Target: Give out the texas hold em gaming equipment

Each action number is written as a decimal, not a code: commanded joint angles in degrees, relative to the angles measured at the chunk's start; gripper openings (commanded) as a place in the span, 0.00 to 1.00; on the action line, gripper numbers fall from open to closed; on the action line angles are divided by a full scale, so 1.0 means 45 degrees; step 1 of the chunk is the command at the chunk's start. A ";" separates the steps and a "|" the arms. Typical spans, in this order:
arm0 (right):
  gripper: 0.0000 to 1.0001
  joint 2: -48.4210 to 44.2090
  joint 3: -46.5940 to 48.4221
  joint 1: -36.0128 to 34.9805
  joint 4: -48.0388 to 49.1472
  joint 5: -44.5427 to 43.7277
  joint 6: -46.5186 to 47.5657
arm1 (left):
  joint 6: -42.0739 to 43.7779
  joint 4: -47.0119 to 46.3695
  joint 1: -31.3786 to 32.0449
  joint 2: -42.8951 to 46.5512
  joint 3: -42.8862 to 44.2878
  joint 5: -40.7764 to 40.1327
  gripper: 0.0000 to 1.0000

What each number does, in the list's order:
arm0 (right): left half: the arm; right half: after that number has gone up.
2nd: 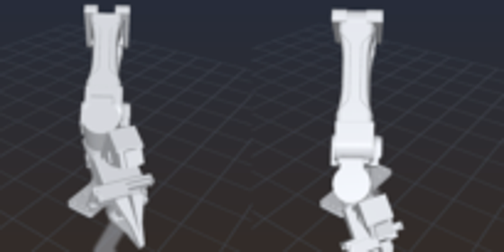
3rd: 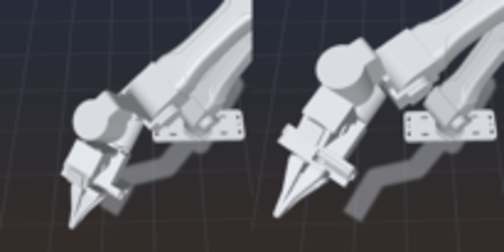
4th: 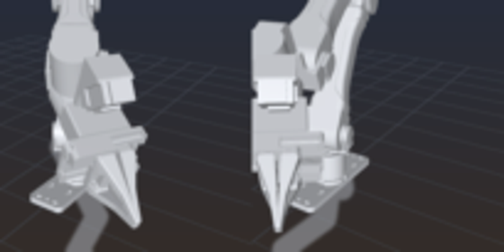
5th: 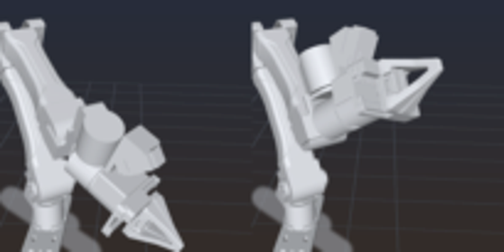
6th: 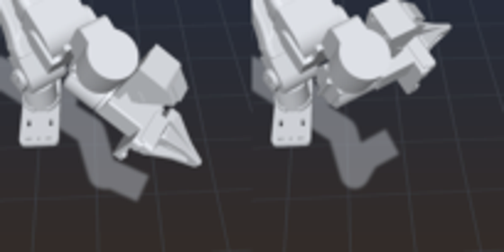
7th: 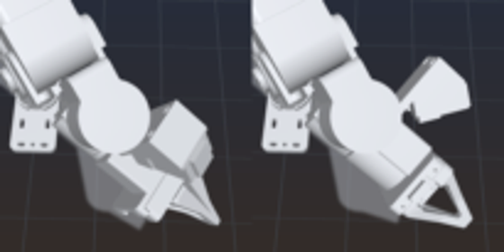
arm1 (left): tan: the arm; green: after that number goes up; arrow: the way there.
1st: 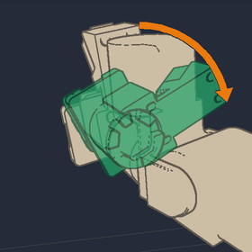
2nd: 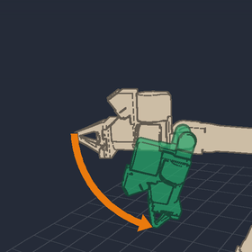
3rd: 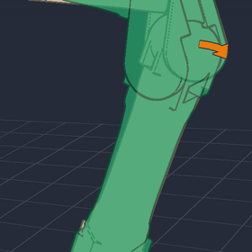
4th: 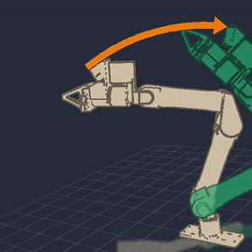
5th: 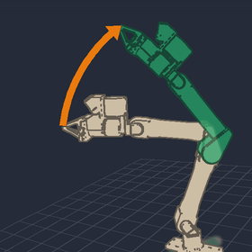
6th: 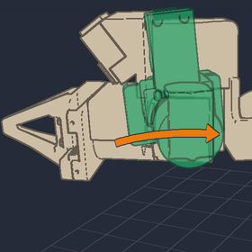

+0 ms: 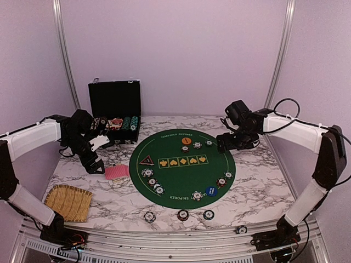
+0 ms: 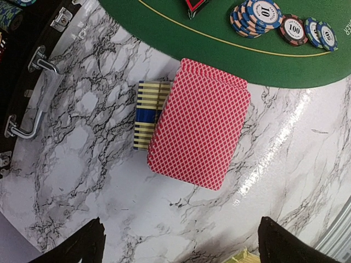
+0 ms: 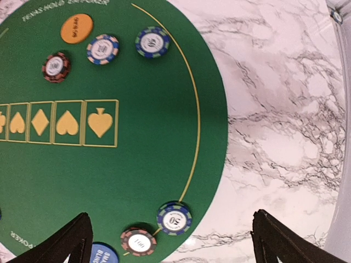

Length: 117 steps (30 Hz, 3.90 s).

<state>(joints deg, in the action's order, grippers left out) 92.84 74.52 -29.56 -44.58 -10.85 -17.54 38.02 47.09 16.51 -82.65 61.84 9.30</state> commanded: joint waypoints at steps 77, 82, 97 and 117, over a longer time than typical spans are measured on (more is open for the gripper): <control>0.09 1.3743 1.3889 -0.6243 0.3004 0.4619 -0.4198 | 0.1456 -0.4194 -0.0056 -0.1218 -0.3000 -0.0026 0.99; 0.09 1.3860 1.3947 -0.6243 0.3268 0.4946 -0.4116 | 0.1414 -0.4287 -0.0029 -0.1306 -0.3001 -0.0042 0.99; 0.09 1.3910 1.3974 -0.6467 0.3650 0.5322 -0.3903 | 0.1336 -0.4334 0.0097 -0.1379 -0.3096 -0.0020 0.99; 0.13 1.3839 1.4085 -0.6614 0.3629 0.5358 -0.3652 | 0.1082 -0.4542 0.0190 -0.1938 -0.2716 -0.0040 0.99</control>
<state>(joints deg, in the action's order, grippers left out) 153.88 135.22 -58.46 -28.29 13.04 -34.81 43.68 27.31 16.99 -90.56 48.27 8.95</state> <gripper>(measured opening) 0.118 0.989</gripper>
